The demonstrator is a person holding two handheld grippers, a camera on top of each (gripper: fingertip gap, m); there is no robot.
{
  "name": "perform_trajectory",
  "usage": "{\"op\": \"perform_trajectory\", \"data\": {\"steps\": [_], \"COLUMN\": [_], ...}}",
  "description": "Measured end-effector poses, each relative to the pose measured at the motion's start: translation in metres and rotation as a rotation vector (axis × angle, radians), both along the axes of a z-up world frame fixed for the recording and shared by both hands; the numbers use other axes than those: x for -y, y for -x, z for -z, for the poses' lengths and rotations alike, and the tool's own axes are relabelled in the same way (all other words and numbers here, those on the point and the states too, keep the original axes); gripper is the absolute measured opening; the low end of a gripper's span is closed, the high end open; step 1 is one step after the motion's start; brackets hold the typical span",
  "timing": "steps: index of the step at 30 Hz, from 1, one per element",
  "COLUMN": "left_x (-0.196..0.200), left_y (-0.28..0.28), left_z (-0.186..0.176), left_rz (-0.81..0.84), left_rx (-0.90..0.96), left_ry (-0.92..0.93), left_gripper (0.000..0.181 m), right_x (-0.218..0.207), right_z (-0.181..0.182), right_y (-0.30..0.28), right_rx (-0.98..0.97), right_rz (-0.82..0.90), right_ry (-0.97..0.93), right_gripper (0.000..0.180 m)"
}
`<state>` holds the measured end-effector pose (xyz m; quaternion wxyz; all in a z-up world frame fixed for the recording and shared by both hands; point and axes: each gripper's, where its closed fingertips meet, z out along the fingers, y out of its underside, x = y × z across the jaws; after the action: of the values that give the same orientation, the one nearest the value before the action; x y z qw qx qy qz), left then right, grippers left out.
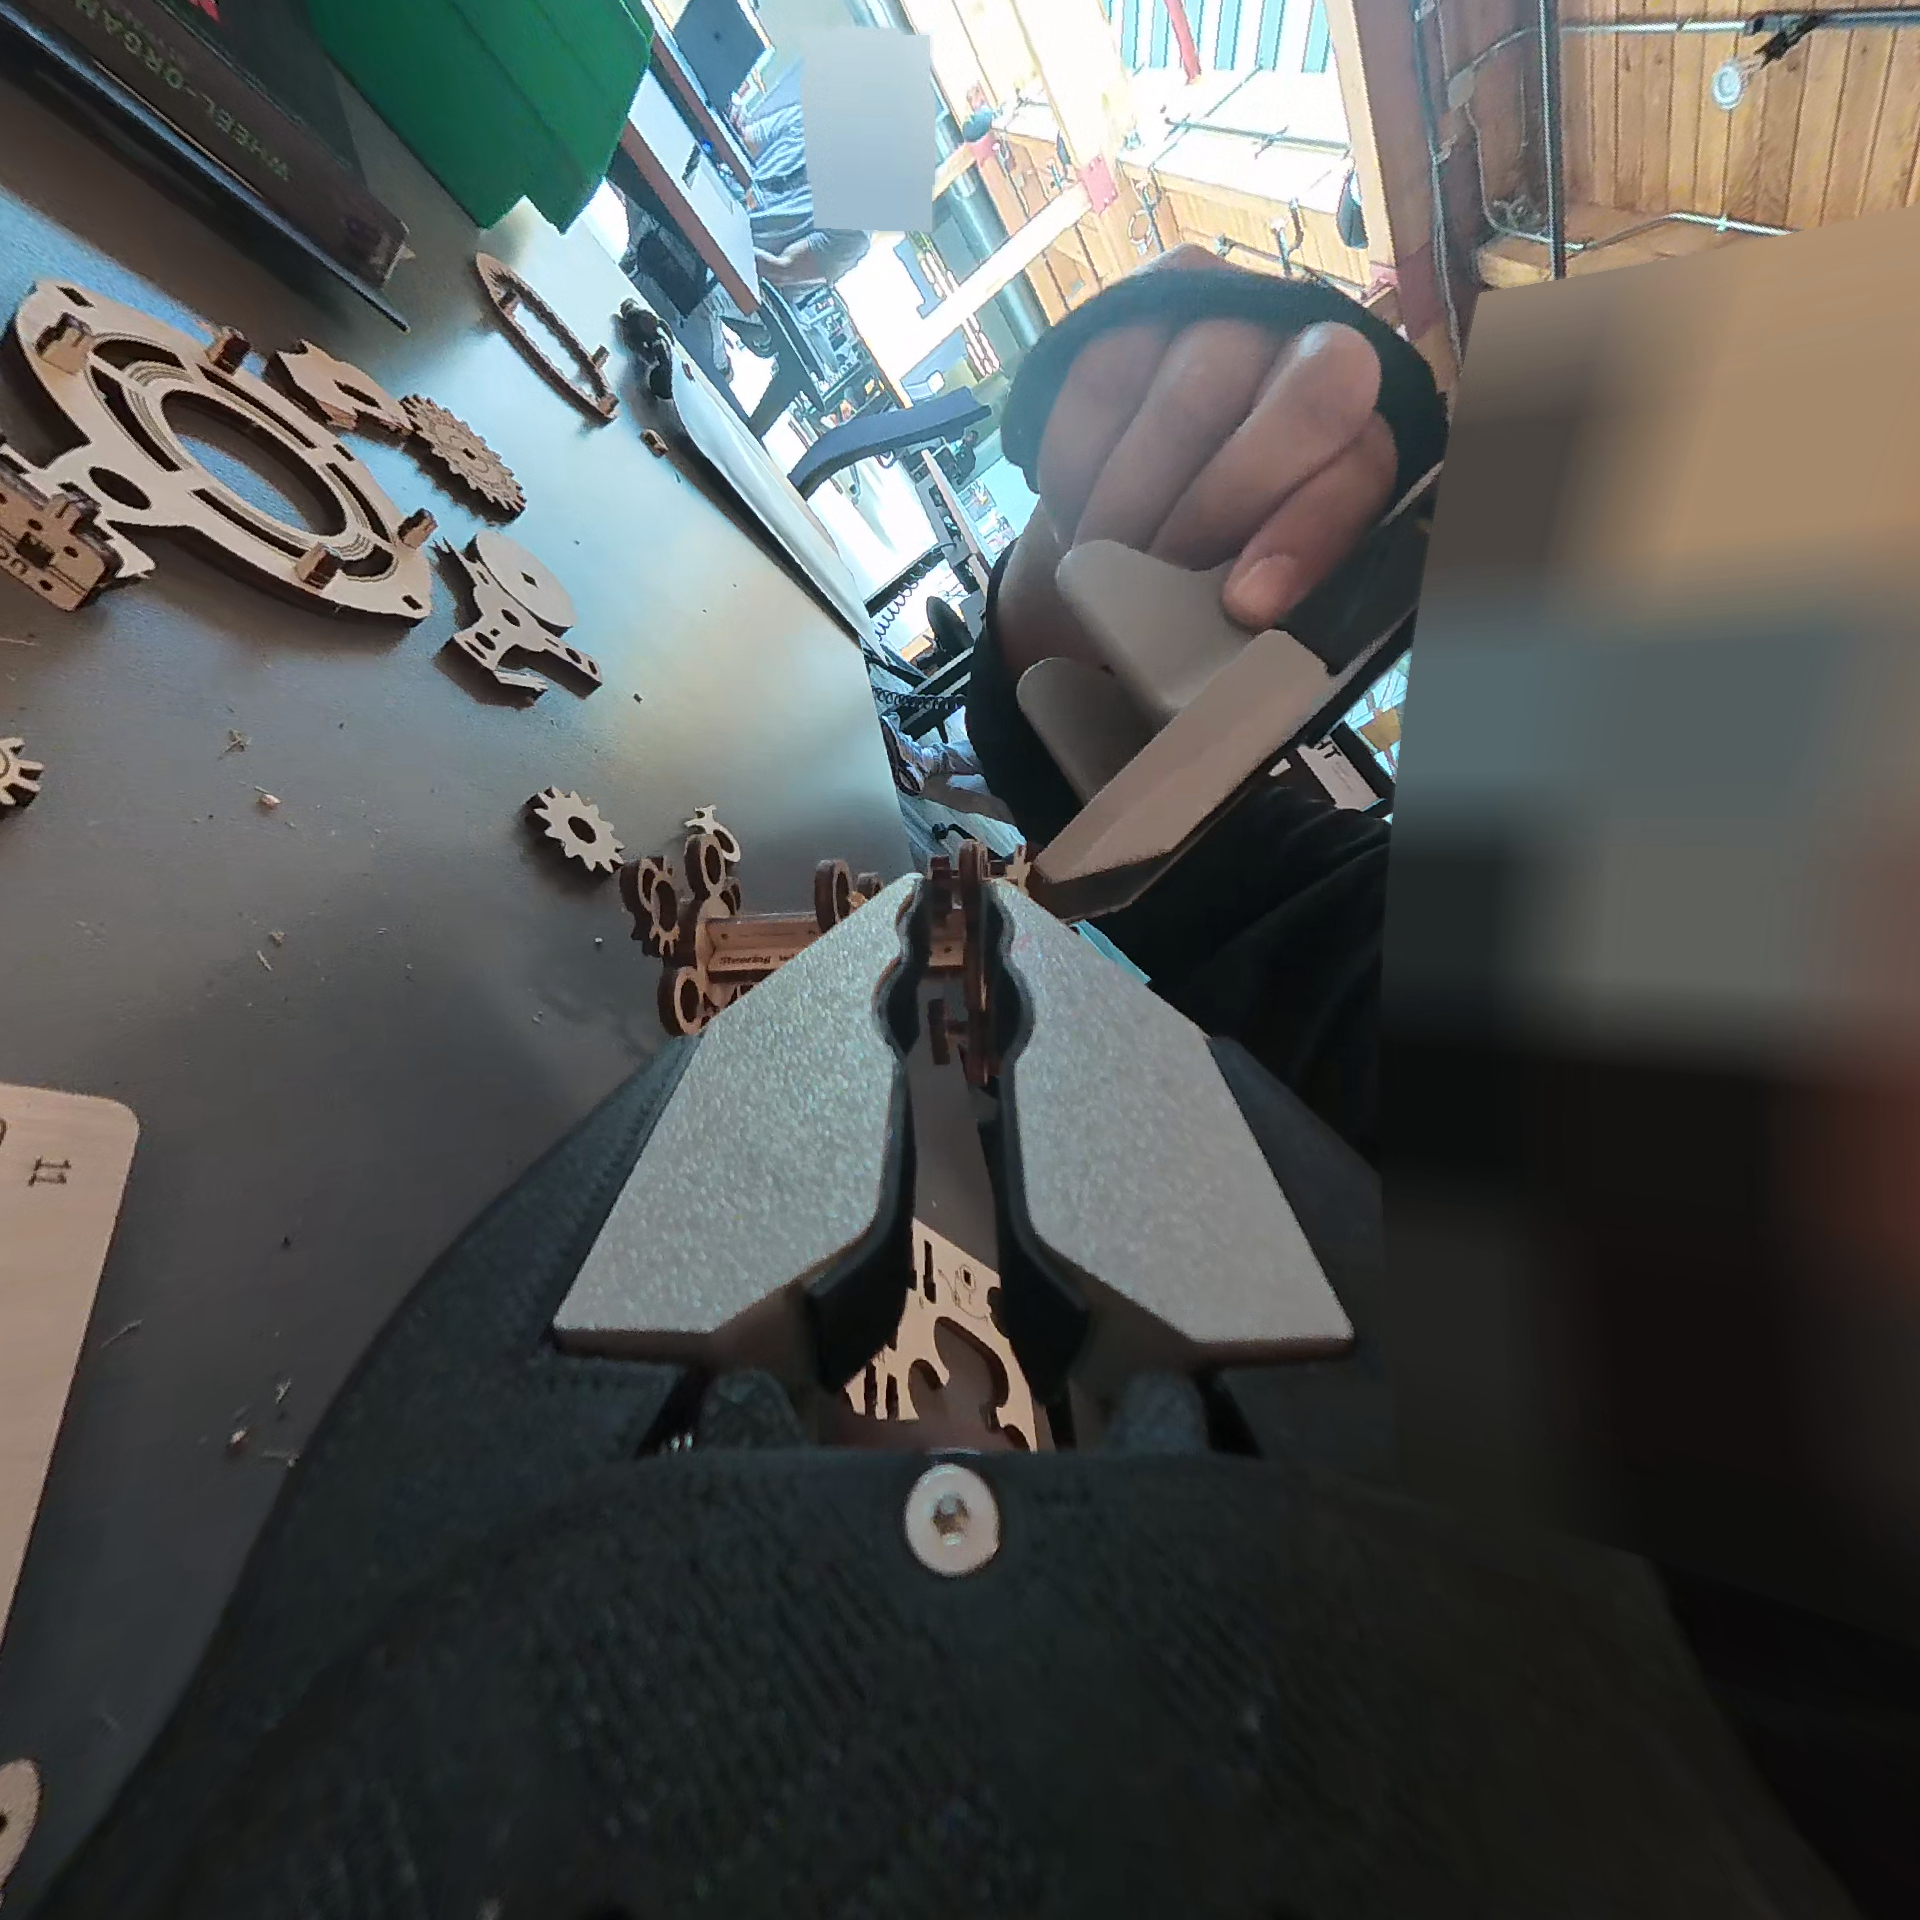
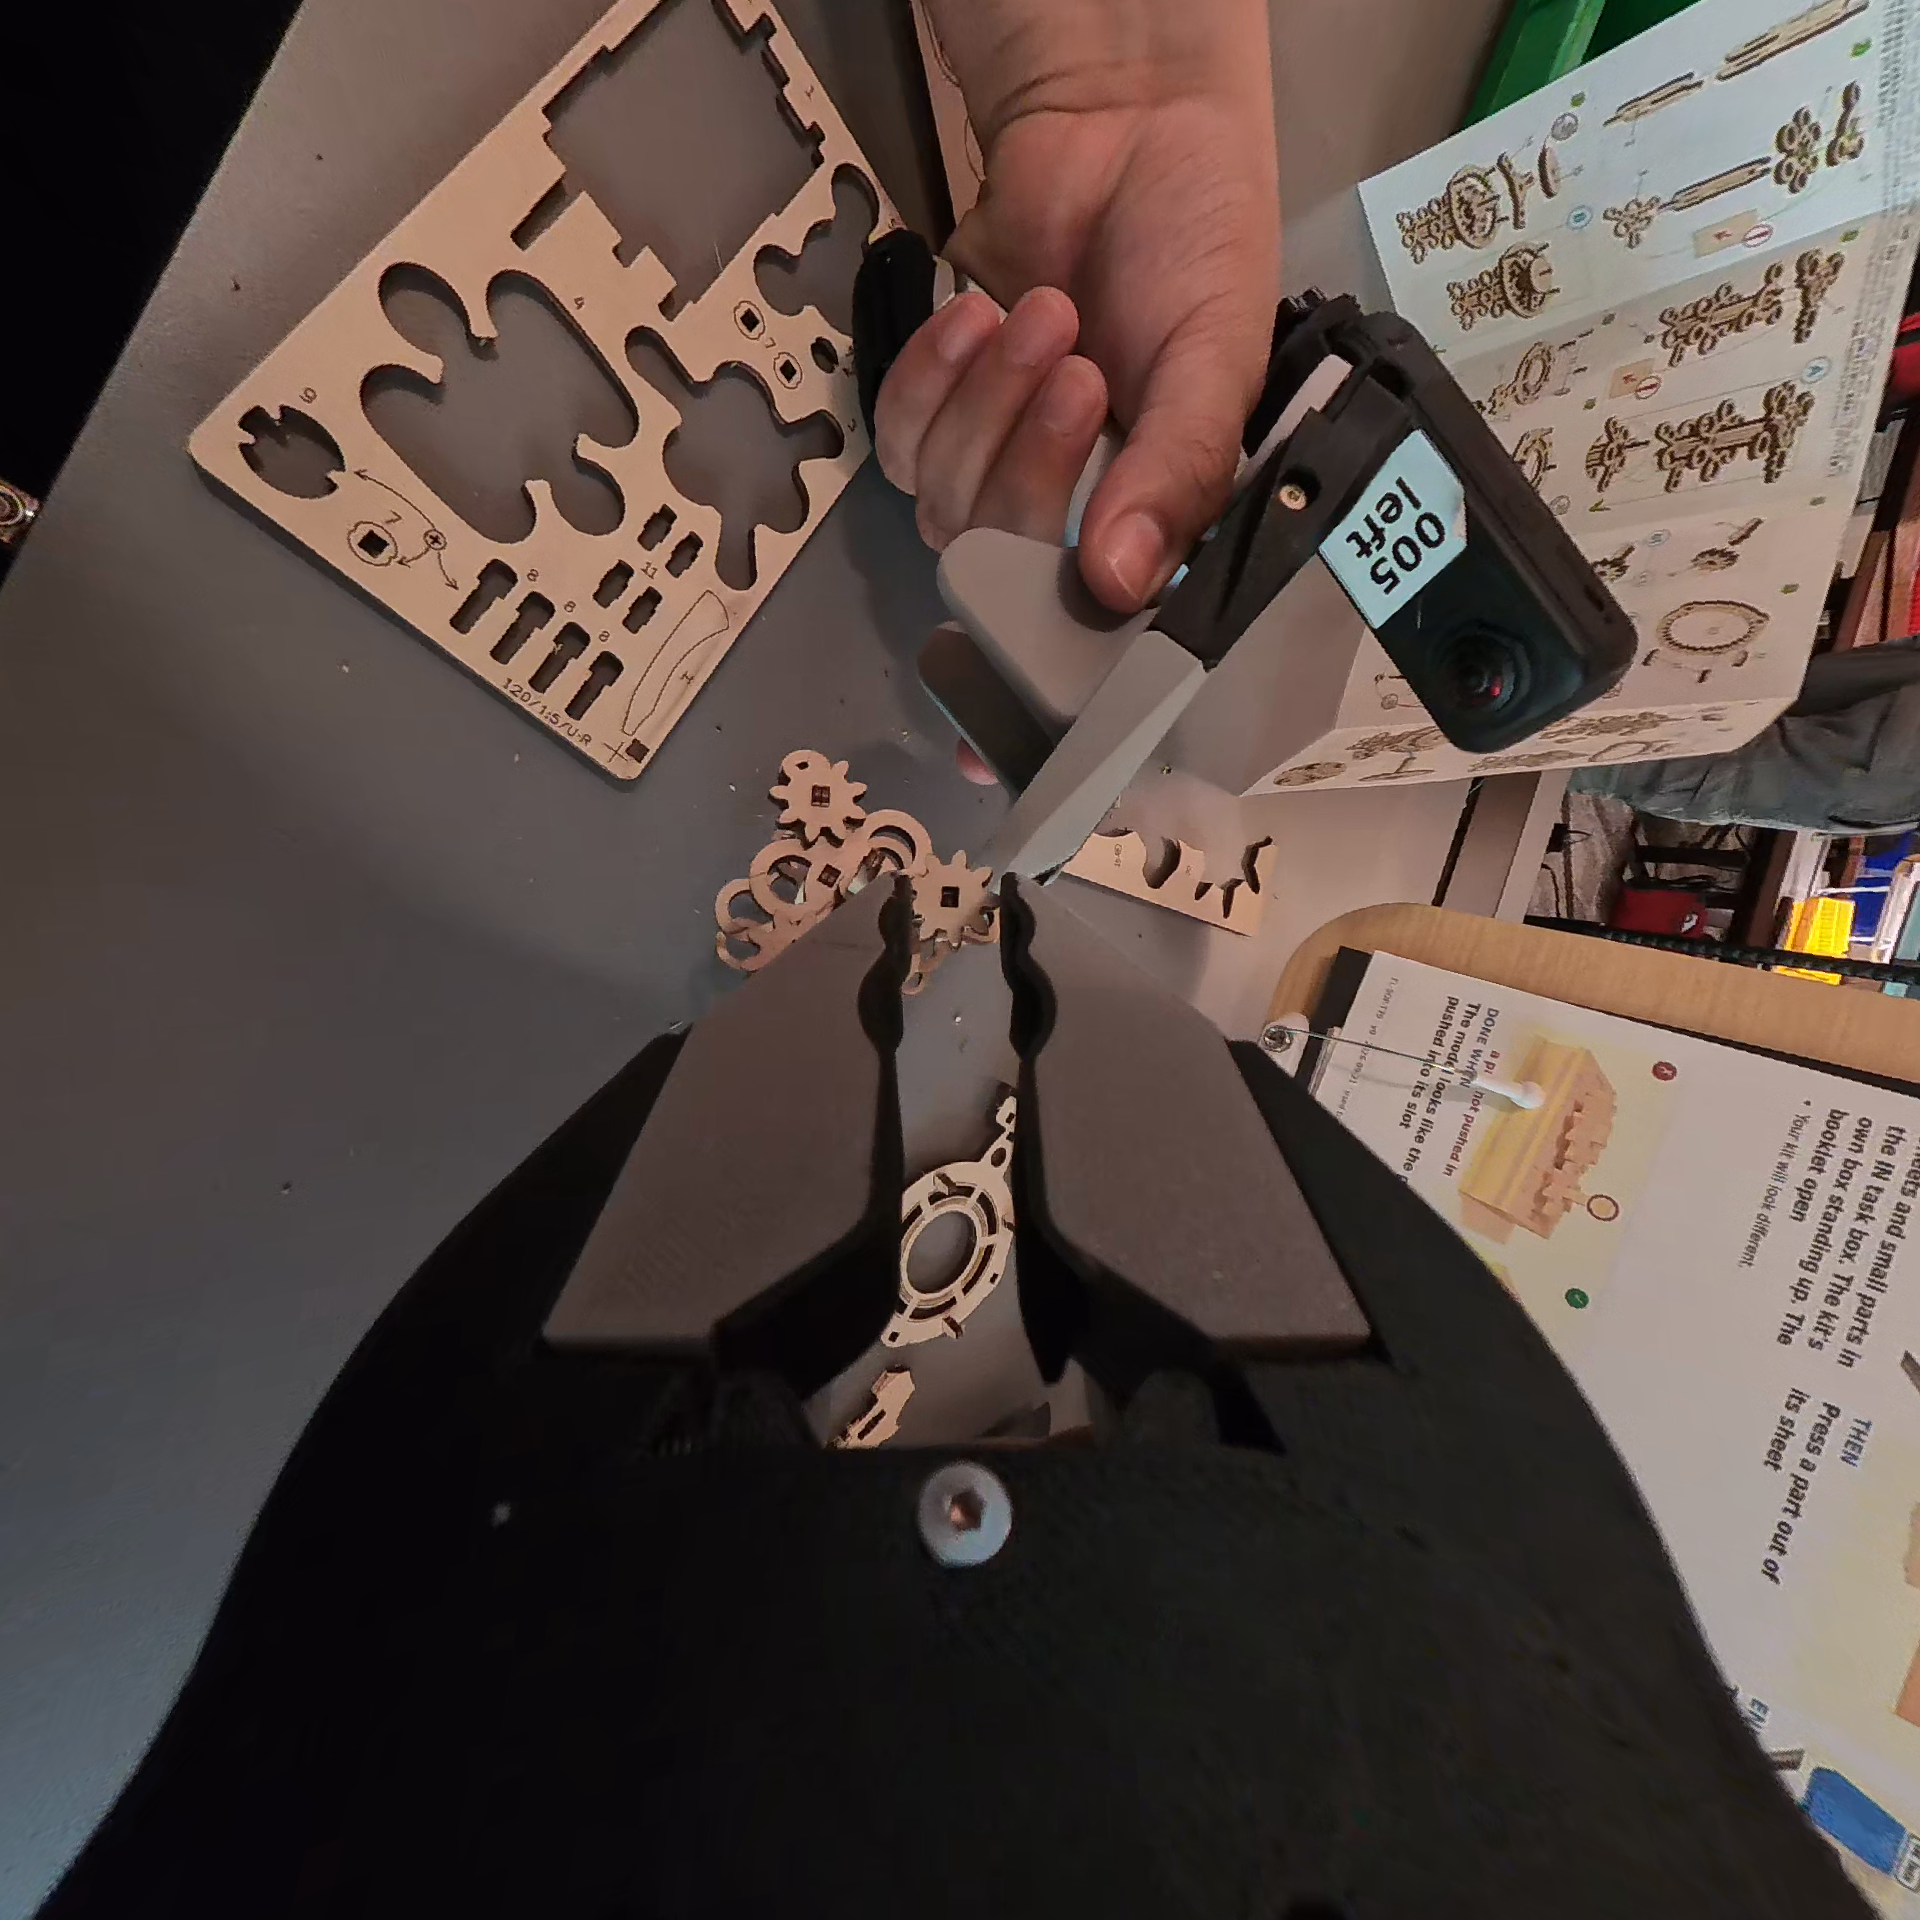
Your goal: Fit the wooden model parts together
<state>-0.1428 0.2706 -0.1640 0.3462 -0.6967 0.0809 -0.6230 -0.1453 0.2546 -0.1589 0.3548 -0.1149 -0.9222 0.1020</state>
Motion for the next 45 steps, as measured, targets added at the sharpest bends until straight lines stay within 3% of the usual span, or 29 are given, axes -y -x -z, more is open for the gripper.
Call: {"op": "perform_trajectory", "data": {"steps": [15, 33, 45], "left_x": [0.006, 0.001, -0.003], "left_y": [-0.005, -0.002, -0.002], "left_z": [0.003, 0.005, 0.004], "left_rz": [0.042, -0.005, -0.017], "left_rx": [-0.018, -0.001, 0.018], "left_ry": [0.018, 0.057, 0.073], "left_gripper": [0.006, 0.006, 0.006], "right_x": [0.004, -0.002, -0.006], "right_z": [0.004, 0.007, 0.007], "right_y": [-0.004, -0.001, -0.001], "right_rx": [0.04, 0.01, 0.063], "right_rz": [0.019, 0.092, 0.158], "right_ry": [0.172, 0.084, 0.177], "right_gripper": [0.013, 0.013, 0.013]}}
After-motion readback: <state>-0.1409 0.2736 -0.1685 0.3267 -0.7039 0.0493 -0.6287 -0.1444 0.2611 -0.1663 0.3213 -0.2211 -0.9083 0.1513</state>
